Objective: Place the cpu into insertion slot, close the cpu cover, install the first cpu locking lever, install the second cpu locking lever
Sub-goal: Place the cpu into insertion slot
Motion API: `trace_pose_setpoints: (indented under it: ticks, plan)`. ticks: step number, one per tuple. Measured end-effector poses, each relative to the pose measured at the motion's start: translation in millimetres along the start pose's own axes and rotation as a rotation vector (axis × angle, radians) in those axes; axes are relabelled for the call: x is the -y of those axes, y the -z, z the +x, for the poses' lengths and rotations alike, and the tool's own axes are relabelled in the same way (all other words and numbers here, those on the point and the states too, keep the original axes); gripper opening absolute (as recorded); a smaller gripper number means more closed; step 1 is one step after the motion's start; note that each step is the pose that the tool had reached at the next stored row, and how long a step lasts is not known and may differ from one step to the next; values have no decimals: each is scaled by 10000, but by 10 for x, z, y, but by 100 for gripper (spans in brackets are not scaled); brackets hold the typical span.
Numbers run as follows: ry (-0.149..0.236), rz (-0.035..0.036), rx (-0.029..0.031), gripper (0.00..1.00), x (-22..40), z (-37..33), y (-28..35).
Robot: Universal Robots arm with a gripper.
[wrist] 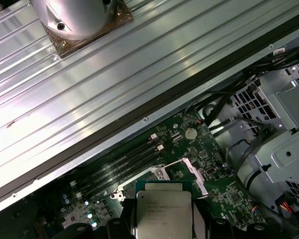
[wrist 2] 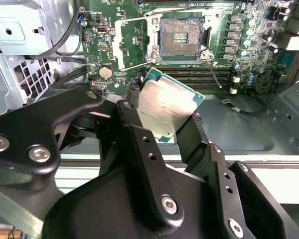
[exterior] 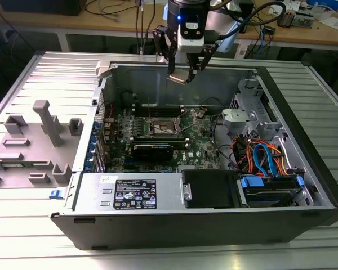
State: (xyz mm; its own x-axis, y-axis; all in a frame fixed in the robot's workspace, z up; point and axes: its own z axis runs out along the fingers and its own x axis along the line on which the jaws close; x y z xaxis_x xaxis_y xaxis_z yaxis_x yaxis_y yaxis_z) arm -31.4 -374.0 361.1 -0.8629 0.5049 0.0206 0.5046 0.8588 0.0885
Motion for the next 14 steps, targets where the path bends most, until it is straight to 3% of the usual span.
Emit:
trace_pose_setpoints:
  ticks: [14]
  plan:
    - [-1128,-24,100,54,22,-13,-8]
